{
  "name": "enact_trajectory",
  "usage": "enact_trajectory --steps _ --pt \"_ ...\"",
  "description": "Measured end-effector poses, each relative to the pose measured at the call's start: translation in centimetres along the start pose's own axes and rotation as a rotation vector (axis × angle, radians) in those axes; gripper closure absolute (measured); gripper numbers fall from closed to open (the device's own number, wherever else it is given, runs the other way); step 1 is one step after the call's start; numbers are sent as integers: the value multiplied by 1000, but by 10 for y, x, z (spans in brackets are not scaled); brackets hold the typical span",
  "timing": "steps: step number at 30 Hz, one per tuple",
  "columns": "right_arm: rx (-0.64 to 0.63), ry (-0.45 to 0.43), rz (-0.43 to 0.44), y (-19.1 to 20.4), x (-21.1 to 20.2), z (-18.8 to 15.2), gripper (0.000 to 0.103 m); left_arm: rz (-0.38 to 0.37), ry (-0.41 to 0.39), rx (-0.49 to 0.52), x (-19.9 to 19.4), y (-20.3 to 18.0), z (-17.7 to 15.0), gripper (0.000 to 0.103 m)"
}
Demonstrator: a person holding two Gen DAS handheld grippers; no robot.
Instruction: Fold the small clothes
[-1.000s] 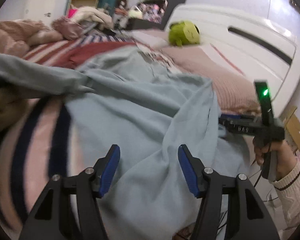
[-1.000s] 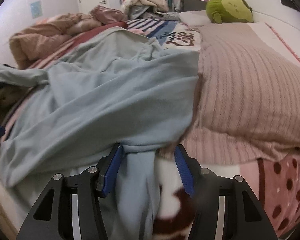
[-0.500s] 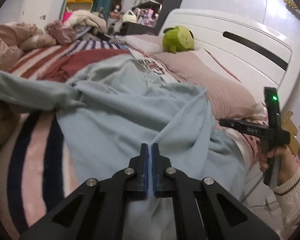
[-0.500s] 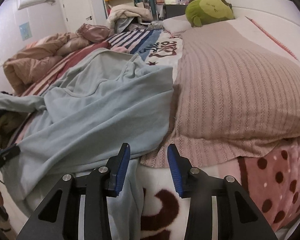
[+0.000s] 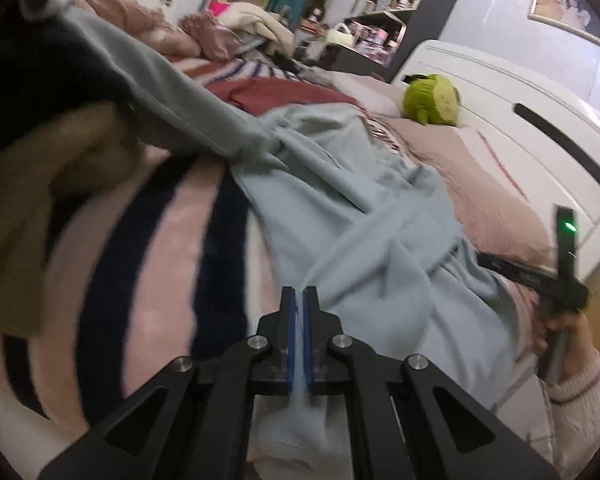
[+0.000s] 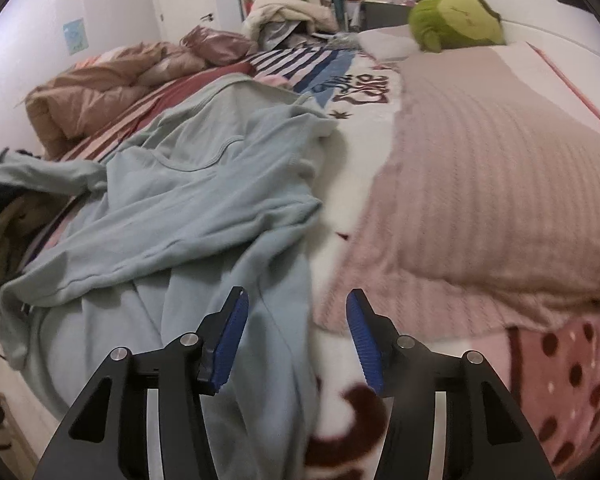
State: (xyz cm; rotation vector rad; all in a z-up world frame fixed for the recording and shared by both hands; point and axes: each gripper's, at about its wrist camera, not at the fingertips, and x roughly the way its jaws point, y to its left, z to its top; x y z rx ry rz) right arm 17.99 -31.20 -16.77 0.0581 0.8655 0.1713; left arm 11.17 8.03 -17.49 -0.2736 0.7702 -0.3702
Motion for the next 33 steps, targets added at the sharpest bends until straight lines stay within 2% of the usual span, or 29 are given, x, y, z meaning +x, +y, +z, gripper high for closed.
enact_trajectory --steps 3,5,6,7,11,13,15,16,17,18,21,25,27,30,32,33 --pt "-7 14 0 6 12 8 51 -28 5 2 2 -5 -3 101" --pt "-17 14 -9 7 18 15 43 -41 21 11 5 -7 -5 92" --pt "-25 20 -22 7 22 17 43 -50 30 19 5 -7 -6 82" --pt "-32 32 -50 7 27 19 43 -62 29 31 5 -9 -8 77" --pt "-56 11 -84 2 30 30 43 -125 14 39 -5 -11 -9 77" --pt "-134 38 -134 6 39 38 45 -131 17 49 -6 -11 -8 77" --pt "-182 65 -160 7 48 43 59 -131 25 59 -5 -11 -8 77" --pt "-200 55 -189 6 50 46 72 -130 26 63 -4 -12 -8 77" --pt "-206 36 -223 5 49 49 90 -133 27 63 -4 -13 -7 77" --pt "-204 10 -253 1 47 53 97 -145 28 62 -4 -15 -7 77" --pt "-160 -68 -305 -12 32 66 97 -188 24 71 -6 -21 -6 70" --pt "-160 -87 -349 -29 27 82 97 -182 67 113 8 -35 -6 67" --pt "-168 -62 -339 -34 35 83 97 -173 102 128 19 -40 -8 67" --pt "-159 -1 -290 -38 45 78 94 -151 105 142 19 -43 -8 67" --pt "-124 -11 -242 -40 35 71 78 -119 74 142 2 -39 -1 65" --pt "-103 -21 -207 -41 26 67 72 -99 54 136 -7 -36 3 58"
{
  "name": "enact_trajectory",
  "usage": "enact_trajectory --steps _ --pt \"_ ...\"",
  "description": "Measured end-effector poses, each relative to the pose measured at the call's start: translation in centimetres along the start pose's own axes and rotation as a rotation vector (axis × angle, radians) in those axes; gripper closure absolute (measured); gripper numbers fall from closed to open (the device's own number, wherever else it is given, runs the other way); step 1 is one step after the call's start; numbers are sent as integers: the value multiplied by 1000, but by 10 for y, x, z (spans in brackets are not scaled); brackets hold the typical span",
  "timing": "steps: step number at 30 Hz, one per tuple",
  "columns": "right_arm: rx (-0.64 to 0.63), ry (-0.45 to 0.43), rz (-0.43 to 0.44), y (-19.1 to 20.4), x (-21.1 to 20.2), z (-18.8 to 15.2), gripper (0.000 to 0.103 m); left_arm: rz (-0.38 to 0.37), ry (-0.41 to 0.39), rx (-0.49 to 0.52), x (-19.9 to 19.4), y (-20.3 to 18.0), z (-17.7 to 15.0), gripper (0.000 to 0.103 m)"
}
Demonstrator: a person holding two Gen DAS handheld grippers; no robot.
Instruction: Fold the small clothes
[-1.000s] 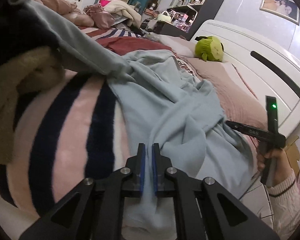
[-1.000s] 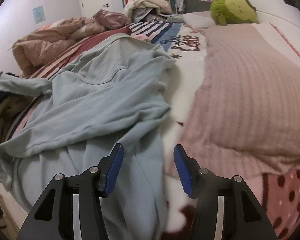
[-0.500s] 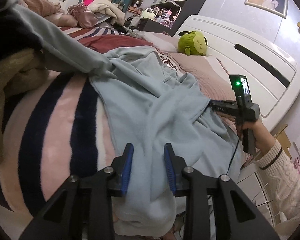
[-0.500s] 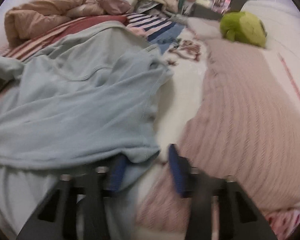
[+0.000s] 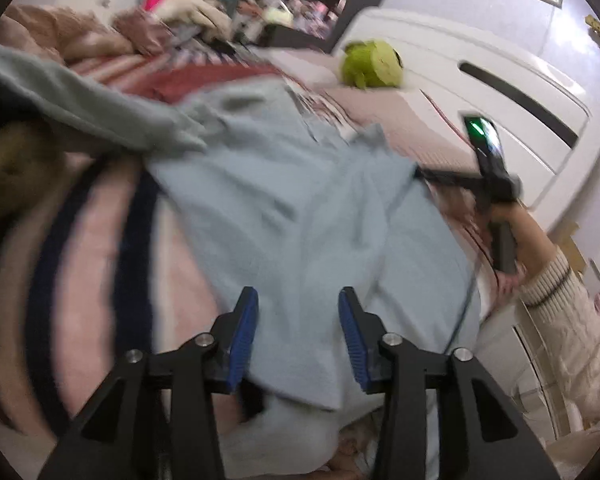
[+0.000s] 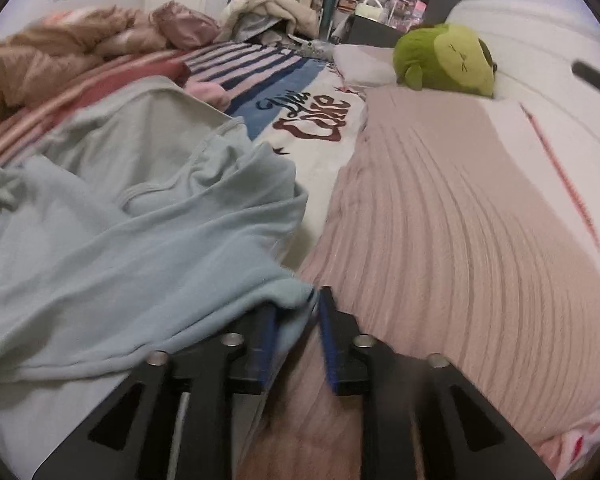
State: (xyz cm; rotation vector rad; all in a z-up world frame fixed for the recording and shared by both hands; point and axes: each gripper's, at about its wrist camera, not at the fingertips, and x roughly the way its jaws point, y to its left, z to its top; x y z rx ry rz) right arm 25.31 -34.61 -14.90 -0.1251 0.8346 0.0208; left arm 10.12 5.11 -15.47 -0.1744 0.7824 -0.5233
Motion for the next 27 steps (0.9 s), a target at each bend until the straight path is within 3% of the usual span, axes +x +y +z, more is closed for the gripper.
enact_trajectory --steps 1,2,8,11,13,18,21,23,25,27 --pt "20 -15 39 -2 -12 -4 61 29 -33 -10 -16 4 6 49" --pt "25 -28 64 -2 -20 -6 56 49 -61 -16 -29 8 11 47" --pt "50 -109 212 12 -73 -20 55 191 -343 -25 -138 19 50 43" --pt "31 -134 283 28 -90 -24 55 360 -411 -17 -170 32 71 36" --pt "25 -150 327 38 -98 -25 55 509 -376 14 -170 44 82 36" --pt "-5 -153 354 58 -98 -20 55 641 -141 158 -121 73 91 36" --pt "-9 -148 375 66 -97 -20 55 744 -72 227 -96 78 88 36" --pt "-16 -148 371 69 -97 -21 55 769 -72 223 -91 78 86 45" --pt "-20 -147 364 71 -98 -22 55 796 -86 195 -93 80 86 72" --pt "-17 -144 368 71 -97 -23 55 793 -96 181 -95 80 88 78"
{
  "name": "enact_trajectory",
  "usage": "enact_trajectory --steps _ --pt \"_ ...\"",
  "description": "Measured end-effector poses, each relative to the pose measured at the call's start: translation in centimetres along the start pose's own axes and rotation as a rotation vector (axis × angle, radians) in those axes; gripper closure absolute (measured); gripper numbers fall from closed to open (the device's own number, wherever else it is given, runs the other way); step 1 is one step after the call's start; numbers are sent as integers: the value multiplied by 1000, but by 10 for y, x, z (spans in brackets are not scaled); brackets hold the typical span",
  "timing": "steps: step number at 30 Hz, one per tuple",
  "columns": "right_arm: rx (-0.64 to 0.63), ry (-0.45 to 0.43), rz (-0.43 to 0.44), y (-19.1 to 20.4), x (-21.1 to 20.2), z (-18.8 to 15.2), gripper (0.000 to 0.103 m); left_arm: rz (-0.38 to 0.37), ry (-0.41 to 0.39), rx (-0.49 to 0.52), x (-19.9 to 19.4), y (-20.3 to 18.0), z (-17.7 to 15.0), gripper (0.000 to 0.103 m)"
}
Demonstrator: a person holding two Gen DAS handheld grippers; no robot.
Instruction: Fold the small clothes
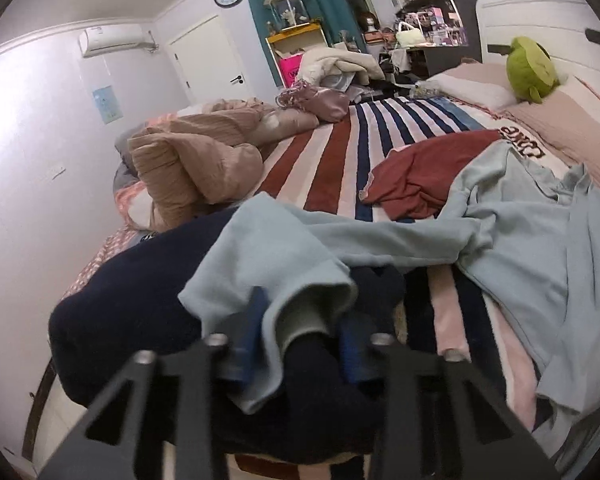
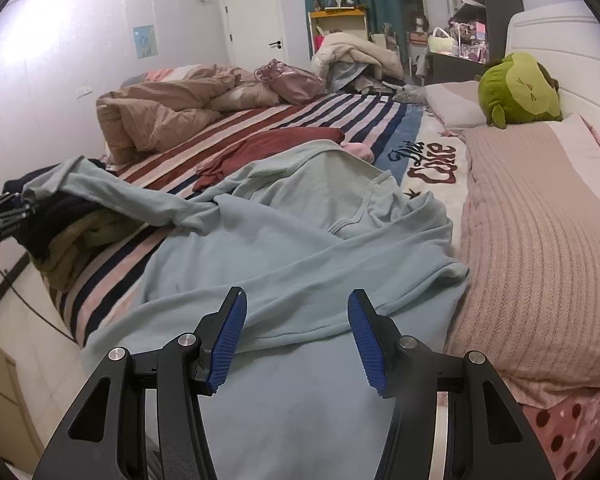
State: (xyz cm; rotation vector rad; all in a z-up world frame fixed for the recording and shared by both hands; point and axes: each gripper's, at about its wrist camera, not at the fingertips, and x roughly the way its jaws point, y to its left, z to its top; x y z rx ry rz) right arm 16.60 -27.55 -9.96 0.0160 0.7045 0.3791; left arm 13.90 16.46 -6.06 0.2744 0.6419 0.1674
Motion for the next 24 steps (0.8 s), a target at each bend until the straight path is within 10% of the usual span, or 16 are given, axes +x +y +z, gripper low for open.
enact_trajectory --steps 11,15,21,24 --pt "37 -31 37 -12 -9 -1 55 -238 -108 -176 -33 19 27 98" --pt "53 -48 49 -19 -13 -3 55 -440 -173 -230 -58 6 42 98" --pt "122 -80 70 -45 -24 -15 55 -792 -270 -215 -99 -74 68 98" --pt "156 -88 25 -59 -29 -27 55 -952 -189 -146 -90 -158 66 99"
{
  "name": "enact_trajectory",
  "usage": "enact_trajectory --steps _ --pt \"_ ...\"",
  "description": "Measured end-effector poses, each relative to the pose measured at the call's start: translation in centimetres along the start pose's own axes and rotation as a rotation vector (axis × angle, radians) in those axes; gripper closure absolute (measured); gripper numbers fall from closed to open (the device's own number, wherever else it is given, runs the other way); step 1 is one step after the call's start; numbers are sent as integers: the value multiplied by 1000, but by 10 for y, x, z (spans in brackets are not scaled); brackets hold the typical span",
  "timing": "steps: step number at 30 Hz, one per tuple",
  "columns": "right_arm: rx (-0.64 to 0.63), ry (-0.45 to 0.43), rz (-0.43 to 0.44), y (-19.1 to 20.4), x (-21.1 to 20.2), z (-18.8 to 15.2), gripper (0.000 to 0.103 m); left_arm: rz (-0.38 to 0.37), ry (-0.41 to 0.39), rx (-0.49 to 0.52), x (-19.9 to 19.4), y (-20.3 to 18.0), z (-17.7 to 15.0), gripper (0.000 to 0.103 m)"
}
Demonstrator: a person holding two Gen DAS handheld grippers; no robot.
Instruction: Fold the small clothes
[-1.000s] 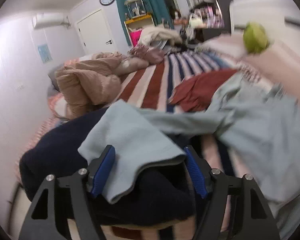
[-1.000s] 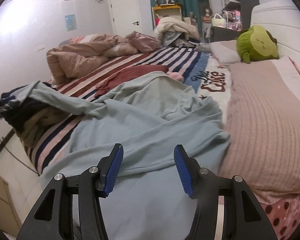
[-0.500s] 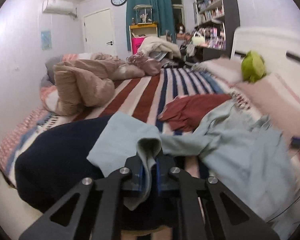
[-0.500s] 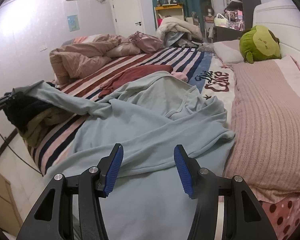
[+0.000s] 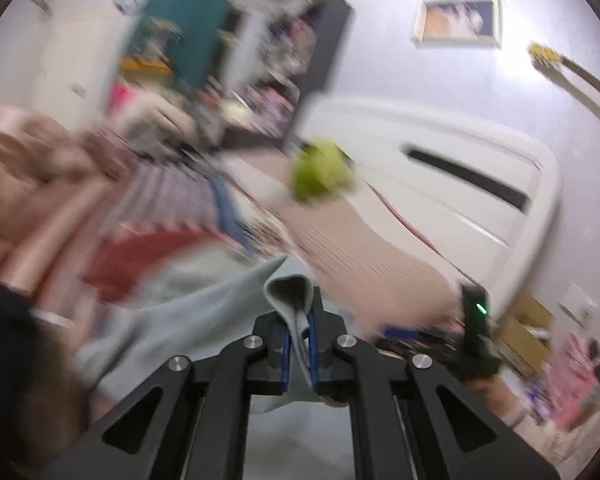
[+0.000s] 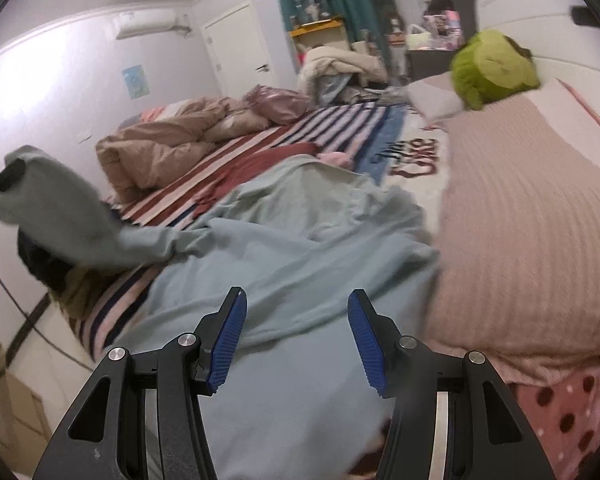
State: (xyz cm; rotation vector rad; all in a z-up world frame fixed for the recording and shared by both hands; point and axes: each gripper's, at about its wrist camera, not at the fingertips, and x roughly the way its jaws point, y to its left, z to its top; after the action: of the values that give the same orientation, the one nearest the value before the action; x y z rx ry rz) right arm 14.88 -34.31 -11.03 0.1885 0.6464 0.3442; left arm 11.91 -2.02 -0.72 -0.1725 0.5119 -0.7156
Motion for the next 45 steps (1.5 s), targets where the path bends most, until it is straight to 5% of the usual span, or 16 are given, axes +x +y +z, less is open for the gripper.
enact_trajectory --steps 2,5,8,12,17,23,30,31,32,33,34,38,45 --pt "46 -2 -29 -17 -5 -11 55 -173 67 -45 49 -20 -25 99" --pt "104 13 -49 -40 -12 -28 55 -318 234 -100 113 -40 -67 99" --pt "141 32 -81 -57 -19 -43 55 -329 365 -89 145 -51 -101 96" --pt "171 50 -92 -68 -25 -54 55 -311 367 -56 132 -51 -106 77" --pt "82 41 8 -34 -27 -47 54 -172 232 0 71 -29 -75 54" --pt "-117 93 126 37 -6 -44 53 134 122 -11 17 27 -68 53" --pt "-375 229 66 107 43 -62 55 236 115 -115 2 81 -96 53" --pt "-404 237 32 111 49 -64 60 241 118 -128 2 87 -99 53" --pt "-421 225 -16 113 52 -63 86 252 123 -138 4 93 -102 53" --pt "-420 220 -41 111 53 -62 101 260 128 -143 5 98 -104 53" --pt "-381 213 -58 104 53 -56 103 262 131 -145 6 99 -105 53" --pt "-122 196 51 58 44 -33 103 252 128 -146 10 104 -103 53" --pt "52 228 -35 -9 50 -31 103 239 204 -181 56 138 -88 53"
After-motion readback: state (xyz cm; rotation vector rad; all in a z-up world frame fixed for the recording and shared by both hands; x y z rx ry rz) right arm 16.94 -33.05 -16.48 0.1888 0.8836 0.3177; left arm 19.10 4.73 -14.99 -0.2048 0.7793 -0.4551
